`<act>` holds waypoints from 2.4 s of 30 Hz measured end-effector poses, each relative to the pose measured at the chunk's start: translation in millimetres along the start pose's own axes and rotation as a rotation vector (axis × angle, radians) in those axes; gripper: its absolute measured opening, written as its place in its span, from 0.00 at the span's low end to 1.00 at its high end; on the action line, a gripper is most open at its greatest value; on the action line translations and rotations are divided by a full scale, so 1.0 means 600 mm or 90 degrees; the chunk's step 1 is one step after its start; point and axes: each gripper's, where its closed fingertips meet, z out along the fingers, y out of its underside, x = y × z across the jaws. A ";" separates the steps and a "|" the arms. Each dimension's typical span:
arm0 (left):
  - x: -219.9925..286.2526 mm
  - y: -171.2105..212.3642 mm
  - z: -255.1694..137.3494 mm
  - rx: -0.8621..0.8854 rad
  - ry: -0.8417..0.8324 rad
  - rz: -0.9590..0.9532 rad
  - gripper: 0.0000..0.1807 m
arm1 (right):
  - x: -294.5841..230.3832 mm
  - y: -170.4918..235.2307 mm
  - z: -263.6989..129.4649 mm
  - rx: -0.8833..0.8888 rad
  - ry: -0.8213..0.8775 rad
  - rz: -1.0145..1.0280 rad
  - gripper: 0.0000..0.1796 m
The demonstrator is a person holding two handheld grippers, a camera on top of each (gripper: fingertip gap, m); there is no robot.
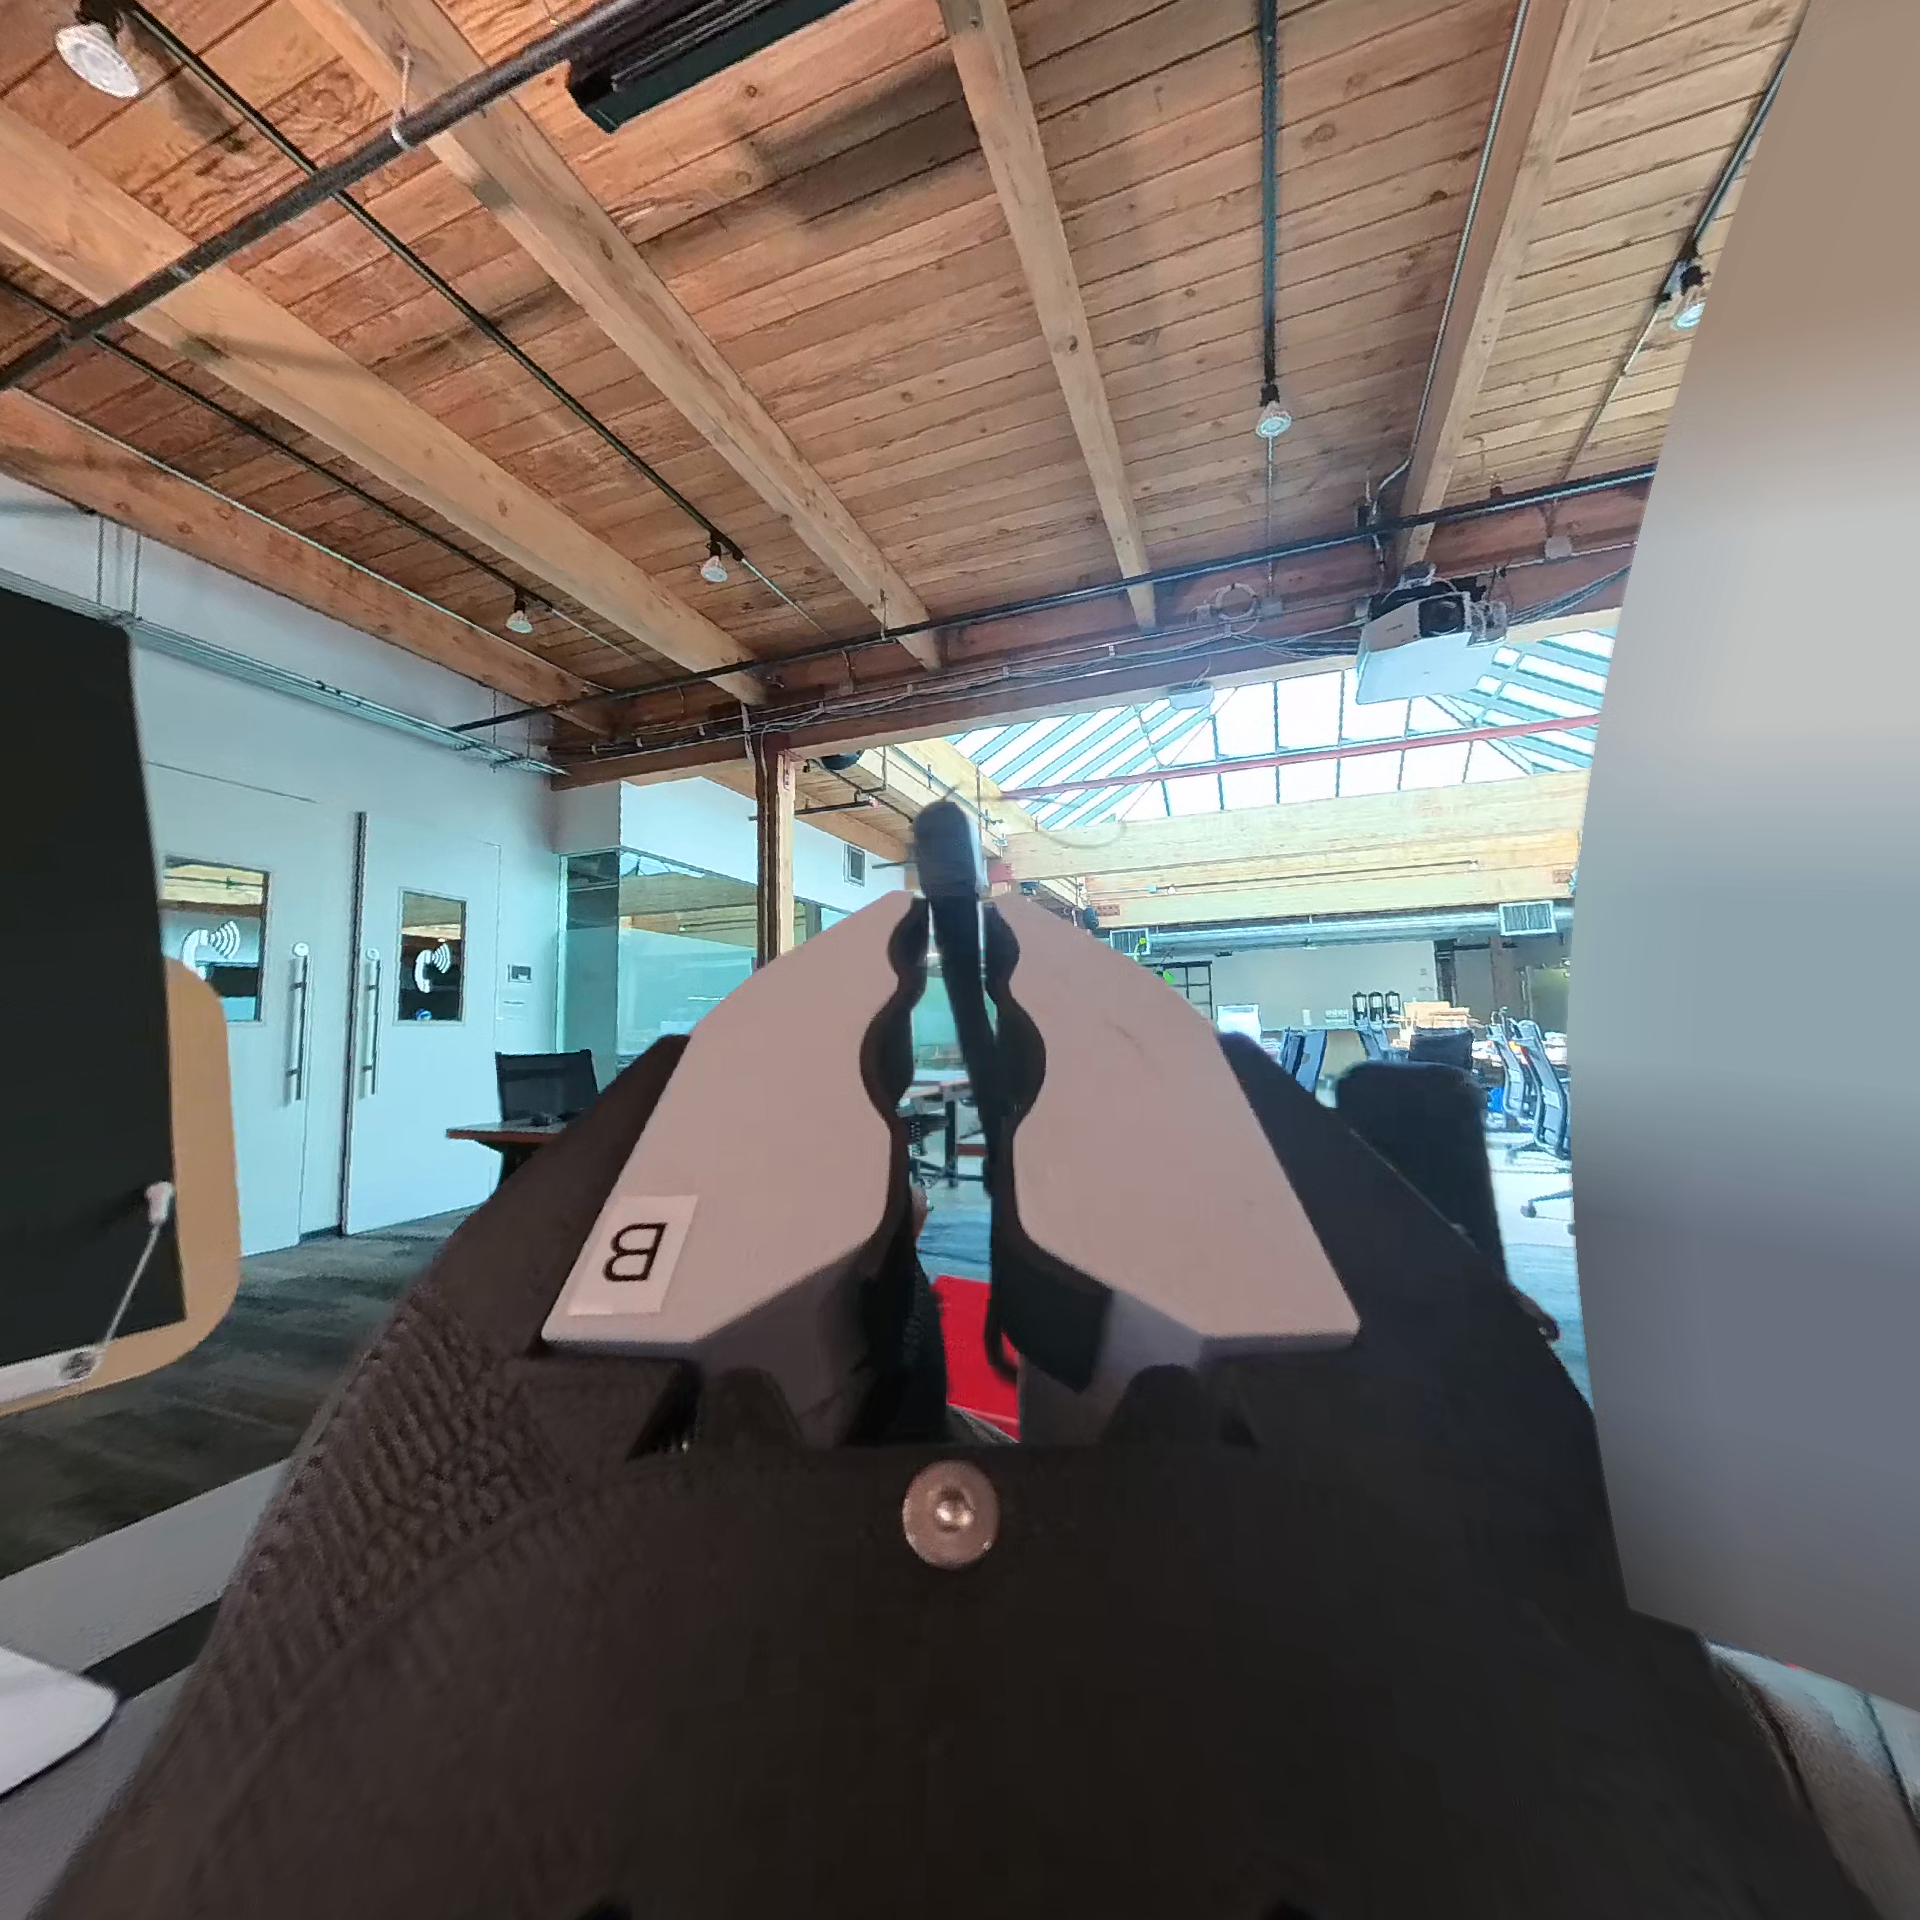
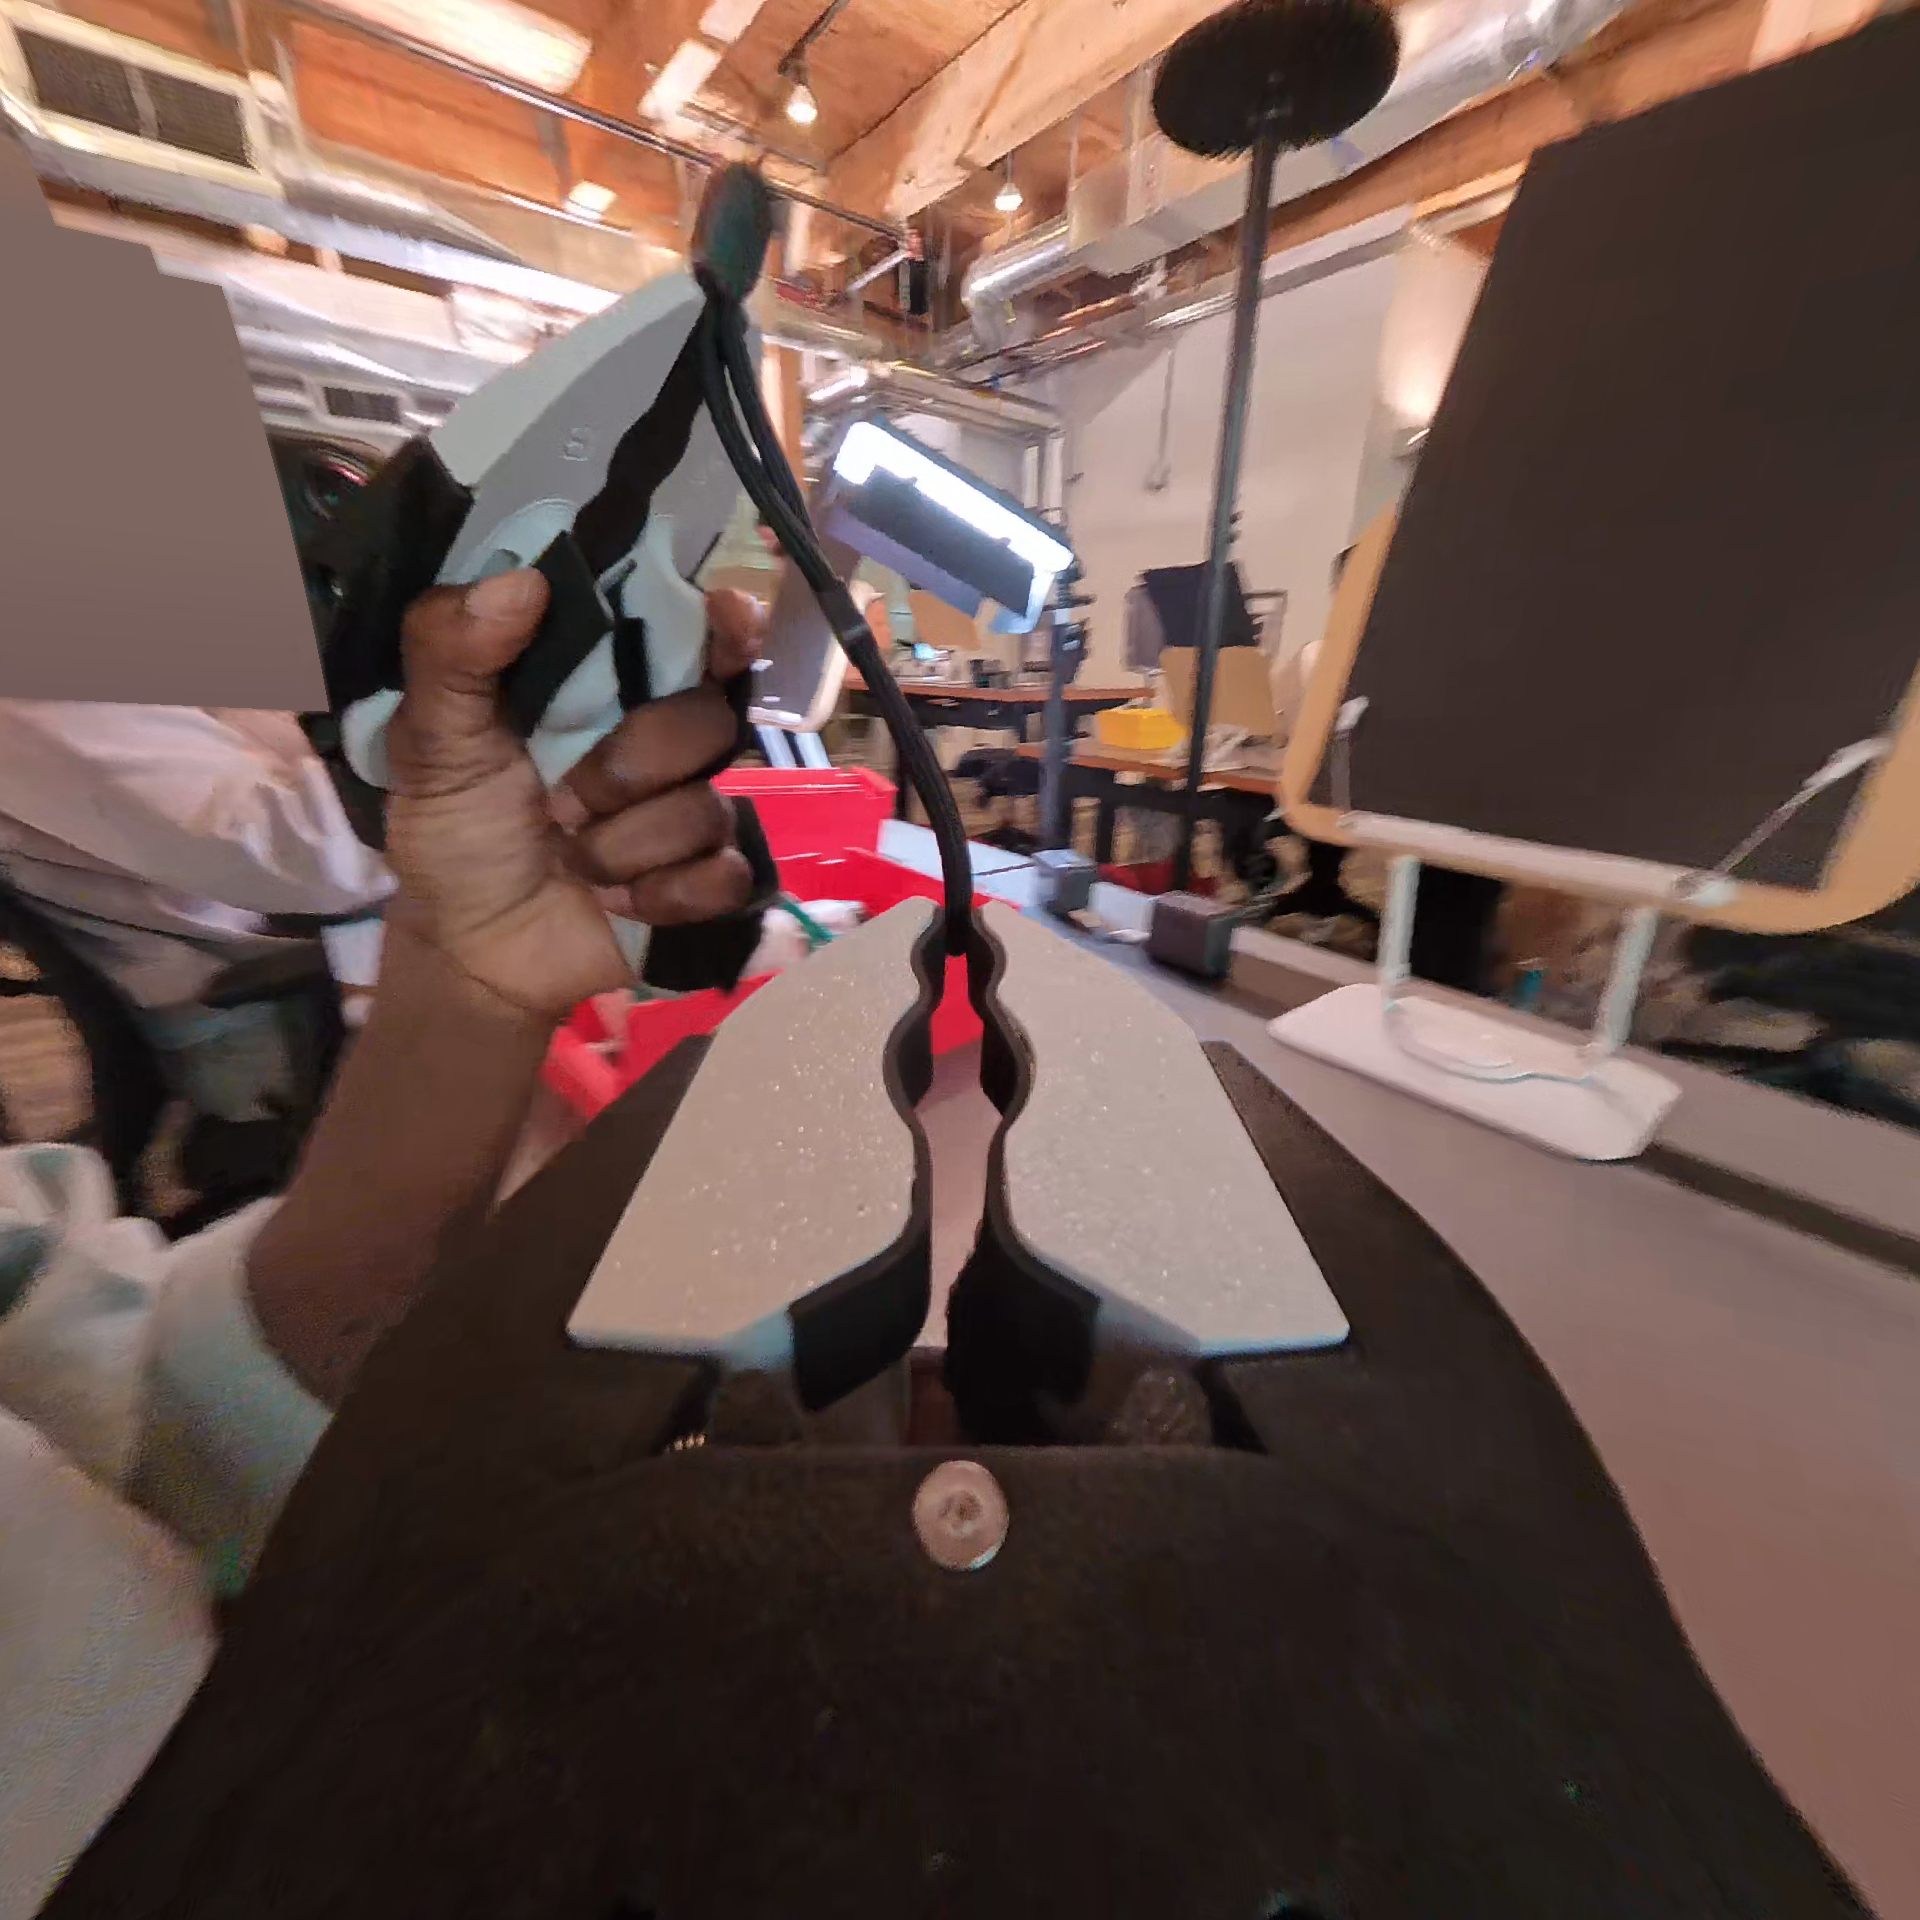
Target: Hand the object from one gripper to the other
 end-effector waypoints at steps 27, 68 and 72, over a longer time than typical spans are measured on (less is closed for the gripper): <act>0.102 0.174 -0.002 -0.368 0.225 0.099 0.04 | -0.022 -0.070 -0.053 0.049 0.230 -0.932 0.02; -0.036 -0.065 -0.059 0.013 0.076 -0.065 0.15 | 0.043 -0.031 -0.032 -0.058 0.168 -0.531 0.04; -0.024 -0.020 -0.054 -0.111 0.083 0.009 0.16 | 0.031 -0.046 -0.039 -0.061 0.247 -0.828 0.04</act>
